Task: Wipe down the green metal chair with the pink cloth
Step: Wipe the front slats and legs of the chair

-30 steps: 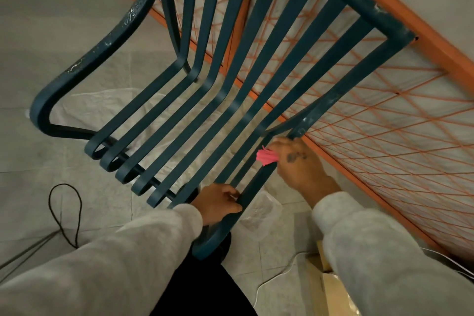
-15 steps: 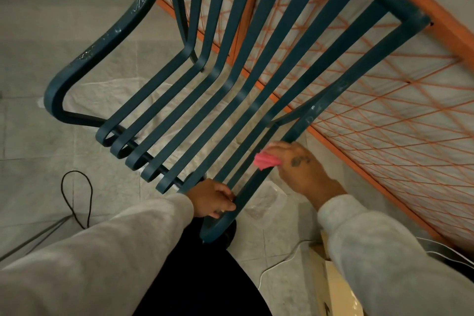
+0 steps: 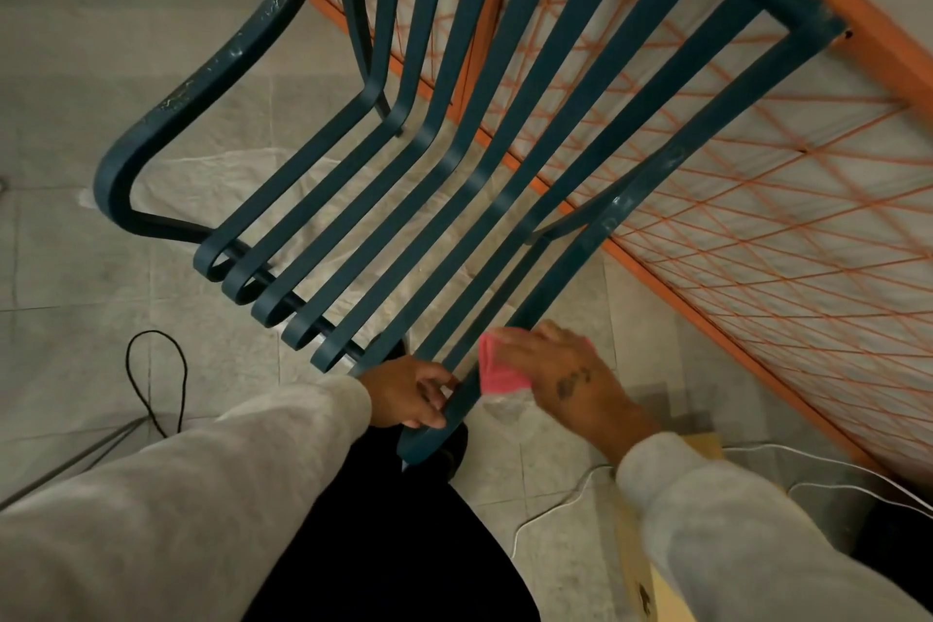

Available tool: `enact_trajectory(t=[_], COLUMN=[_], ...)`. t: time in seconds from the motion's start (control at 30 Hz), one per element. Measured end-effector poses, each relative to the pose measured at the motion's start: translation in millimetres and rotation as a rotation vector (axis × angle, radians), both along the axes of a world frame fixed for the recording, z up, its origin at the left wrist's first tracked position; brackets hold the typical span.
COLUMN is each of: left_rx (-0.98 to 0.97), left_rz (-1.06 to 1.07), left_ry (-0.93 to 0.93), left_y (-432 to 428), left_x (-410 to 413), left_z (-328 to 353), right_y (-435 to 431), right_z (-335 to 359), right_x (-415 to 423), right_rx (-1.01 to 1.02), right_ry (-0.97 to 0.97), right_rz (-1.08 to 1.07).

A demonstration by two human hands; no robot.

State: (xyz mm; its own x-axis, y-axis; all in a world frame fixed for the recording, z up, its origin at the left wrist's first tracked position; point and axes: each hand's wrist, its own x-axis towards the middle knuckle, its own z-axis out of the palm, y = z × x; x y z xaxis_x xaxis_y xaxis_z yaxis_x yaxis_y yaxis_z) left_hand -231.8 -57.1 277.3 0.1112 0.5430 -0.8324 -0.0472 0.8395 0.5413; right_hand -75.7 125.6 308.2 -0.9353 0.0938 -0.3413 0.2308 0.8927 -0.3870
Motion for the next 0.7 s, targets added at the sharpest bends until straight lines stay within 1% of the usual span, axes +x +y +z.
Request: enact_trajectory(t=[0.07,0.1,0.13,0.2,0.27,0.33,0.37,0.43,0.5,0.57,0.67,0.7], left_rx=[-0.011,-0.017,-0.022,-0.017,-0.005,0.004,0.015,0.057,0.08,0.081,0.092,0.095], left_rz=[0.029,0.044,0.051,0.045,0.038,0.03,0.012,-0.085,-0.17,-0.195,-0.211,-0.2], left_ry=[-0.013,-0.022,-0.034,-0.045,-0.029,-0.003,0.018,0.094,0.152,0.168,0.22,0.234], left_y=[-0.9,-1.4,-1.9,-2.0,-1.7,-1.7,-1.2,1.7,6.3,11.9,19.9,22.4], left_x=[0.3,0.1,0.6,0.7,1.0,1.2,1.5,0.9,0.7,0.6,1.2,1.0], left_z=[-1.8,-2.8,-3.7,-3.9,-3.5,-3.2,-2.3,-1.2,2.1,4.6,6.4,6.6], right_y=[13.9,15.8,11.9,-10.1,-37.0,-52.6,-53.6,-44.7,-29.0,-9.0,18.9,19.2], right_z=[-0.8,-0.2,0.0,1.9,-2.3,-5.6,-3.6,-0.6,5.1,4.4,-0.4,0.4], right_x=[-6.4,-9.6,-10.5,-5.4,11.0,23.8,25.9,23.8,13.9,8.1,6.5,5.9], right_rx=[0.028,0.039,0.063,0.077,-0.031,-0.154,-0.169,-0.158,-0.088,-0.009,-0.035,-0.017], right_ry=[0.056,0.074,0.054,0.027,0.079,0.084,0.083,0.068,0.021,0.045,0.175,0.194], right_rz=[-0.161,-0.199,-0.185,-0.063,0.021,0.043,0.052,0.045,0.043,-0.018,-0.274,-0.305])
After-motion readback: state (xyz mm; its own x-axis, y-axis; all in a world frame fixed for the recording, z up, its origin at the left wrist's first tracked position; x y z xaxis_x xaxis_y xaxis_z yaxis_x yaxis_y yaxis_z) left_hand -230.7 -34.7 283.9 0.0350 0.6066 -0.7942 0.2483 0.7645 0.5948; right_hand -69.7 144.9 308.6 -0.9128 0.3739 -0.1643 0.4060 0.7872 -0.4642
